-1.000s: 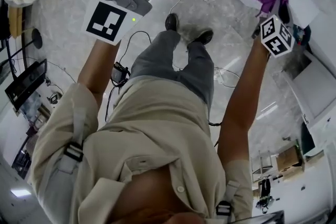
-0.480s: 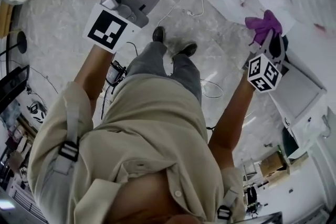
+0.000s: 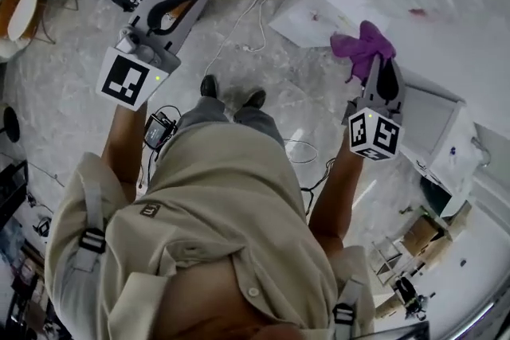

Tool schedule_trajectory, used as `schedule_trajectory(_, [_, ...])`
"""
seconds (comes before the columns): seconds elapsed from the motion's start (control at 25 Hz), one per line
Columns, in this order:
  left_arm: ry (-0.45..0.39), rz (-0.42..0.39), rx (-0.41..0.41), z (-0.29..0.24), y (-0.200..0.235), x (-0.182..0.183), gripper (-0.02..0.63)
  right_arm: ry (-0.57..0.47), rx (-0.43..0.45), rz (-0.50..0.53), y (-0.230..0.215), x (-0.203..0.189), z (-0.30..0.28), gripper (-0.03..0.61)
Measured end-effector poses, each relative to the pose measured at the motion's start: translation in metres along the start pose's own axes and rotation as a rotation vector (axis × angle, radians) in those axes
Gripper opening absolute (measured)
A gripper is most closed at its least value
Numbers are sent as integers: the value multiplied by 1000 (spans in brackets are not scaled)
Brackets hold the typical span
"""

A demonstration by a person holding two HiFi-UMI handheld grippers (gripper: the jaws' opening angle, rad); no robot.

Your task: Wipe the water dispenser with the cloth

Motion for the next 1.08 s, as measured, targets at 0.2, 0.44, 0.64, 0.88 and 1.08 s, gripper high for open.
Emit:
schedule_trajectory(0.2, [-31, -77, -67, 6, -20, 37, 15, -54, 33, -86, -12, 44, 58, 57])
schedule_trajectory(0.44, [-61, -101, -149, 15, -52, 56, 16, -52, 31, -122, -14, 60, 113, 57])
schedule_trajectory(0.64, [-32, -150, -204, 8, -61, 63, 15, -69, 3, -133, -21, 71, 132, 57])
schedule_trajectory(0.88, [-34, -186, -188, 14, -48, 76, 16, -57, -22, -129, -24, 75, 142, 58])
schedule_trajectory(1.08, [-43, -177, -197, 17, -51, 85, 15, -56, -27, -143, -26, 85, 144, 58])
Point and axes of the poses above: the fingertips, and each gripper's own axes: z backward along the fingers, y to its left, x out of its top, the point moved 7 cm from there along z, backward along the fingers, and after that the axes turned 3 degrees about -x, right-handed, at the moved point
